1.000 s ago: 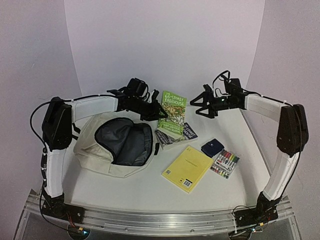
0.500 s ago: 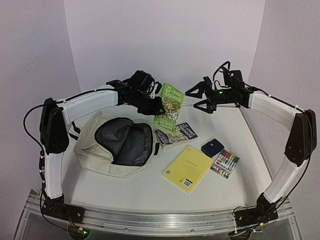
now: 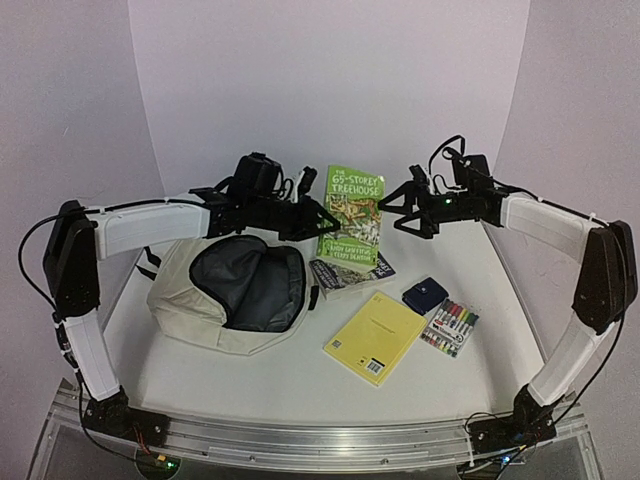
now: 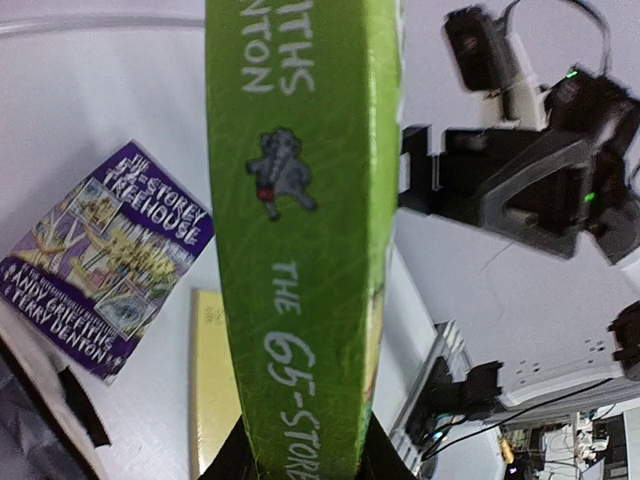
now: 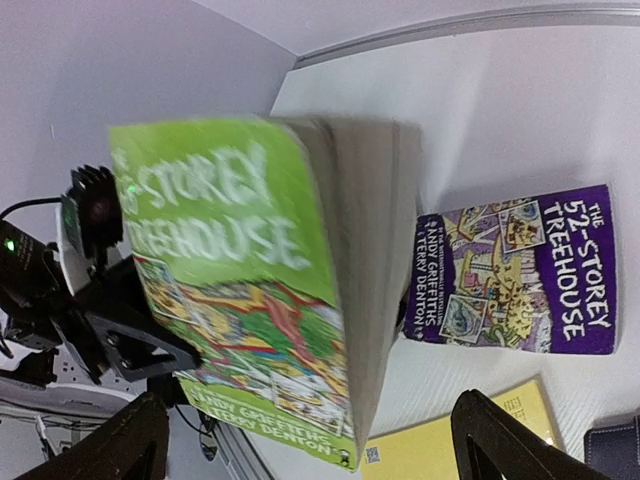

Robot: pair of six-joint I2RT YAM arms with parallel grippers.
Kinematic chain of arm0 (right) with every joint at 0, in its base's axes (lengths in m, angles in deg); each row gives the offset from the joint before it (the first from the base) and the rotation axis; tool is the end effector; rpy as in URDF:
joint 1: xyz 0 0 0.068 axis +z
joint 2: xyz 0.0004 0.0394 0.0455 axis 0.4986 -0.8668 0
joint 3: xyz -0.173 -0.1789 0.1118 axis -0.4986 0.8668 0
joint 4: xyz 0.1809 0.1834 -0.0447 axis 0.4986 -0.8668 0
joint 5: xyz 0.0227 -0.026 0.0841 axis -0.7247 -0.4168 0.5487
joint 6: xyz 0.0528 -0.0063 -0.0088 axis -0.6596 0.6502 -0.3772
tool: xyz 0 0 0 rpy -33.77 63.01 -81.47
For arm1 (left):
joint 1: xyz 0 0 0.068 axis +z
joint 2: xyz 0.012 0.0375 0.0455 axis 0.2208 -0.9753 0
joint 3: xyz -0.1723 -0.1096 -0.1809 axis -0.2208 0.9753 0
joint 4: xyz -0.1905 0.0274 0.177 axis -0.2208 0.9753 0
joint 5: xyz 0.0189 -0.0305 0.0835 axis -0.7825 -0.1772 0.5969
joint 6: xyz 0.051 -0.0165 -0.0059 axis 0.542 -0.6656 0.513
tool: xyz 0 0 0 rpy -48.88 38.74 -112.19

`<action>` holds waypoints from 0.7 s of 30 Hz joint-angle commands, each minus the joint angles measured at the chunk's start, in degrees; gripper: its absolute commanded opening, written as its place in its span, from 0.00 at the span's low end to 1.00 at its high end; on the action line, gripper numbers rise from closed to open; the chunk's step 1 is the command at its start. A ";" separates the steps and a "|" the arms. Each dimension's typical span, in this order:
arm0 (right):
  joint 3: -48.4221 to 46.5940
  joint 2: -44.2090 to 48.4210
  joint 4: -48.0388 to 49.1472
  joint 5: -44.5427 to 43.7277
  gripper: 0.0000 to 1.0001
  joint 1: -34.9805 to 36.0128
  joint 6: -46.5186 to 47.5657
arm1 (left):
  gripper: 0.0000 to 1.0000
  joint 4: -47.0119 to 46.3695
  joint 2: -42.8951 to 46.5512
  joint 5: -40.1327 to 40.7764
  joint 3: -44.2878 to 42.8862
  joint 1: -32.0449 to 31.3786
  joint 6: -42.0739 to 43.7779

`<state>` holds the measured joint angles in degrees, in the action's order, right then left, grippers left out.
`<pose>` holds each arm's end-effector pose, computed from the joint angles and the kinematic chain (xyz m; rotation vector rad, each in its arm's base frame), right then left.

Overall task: Pack the student bag
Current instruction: Pick up the book from the center of the board.

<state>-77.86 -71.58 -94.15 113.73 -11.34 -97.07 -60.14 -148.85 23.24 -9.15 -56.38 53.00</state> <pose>0.3561 0.1487 0.3085 -0.3979 2.1683 1.3963 0.3054 -0.3134 0.3023 0.4777 2.2015 -1.2996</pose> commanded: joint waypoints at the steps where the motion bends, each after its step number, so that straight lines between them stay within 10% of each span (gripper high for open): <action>1: 2.05 5.01 8.91 5.67 0.98 0.64 -2.50 | 0.00 -30.77 7.59 -3.56 4.08 1.02 -10.19; 12: 6.39 7.30 24.59 13.14 0.93 3.28 -11.93 | 0.00 -45.70 5.54 -5.76 7.02 1.00 -18.89; 19: 7.31 6.81 35.49 15.51 0.46 3.29 -21.64 | 0.01 -48.85 4.90 -6.31 8.47 1.09 -21.09; 21: 7.15 7.07 35.95 16.18 0.28 3.27 -21.77 | 0.15 -45.94 5.45 -6.71 8.59 1.27 -19.57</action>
<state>-70.81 -66.54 -67.23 126.88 -8.02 -113.75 -99.29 -145.04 17.81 -0.09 -55.46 32.97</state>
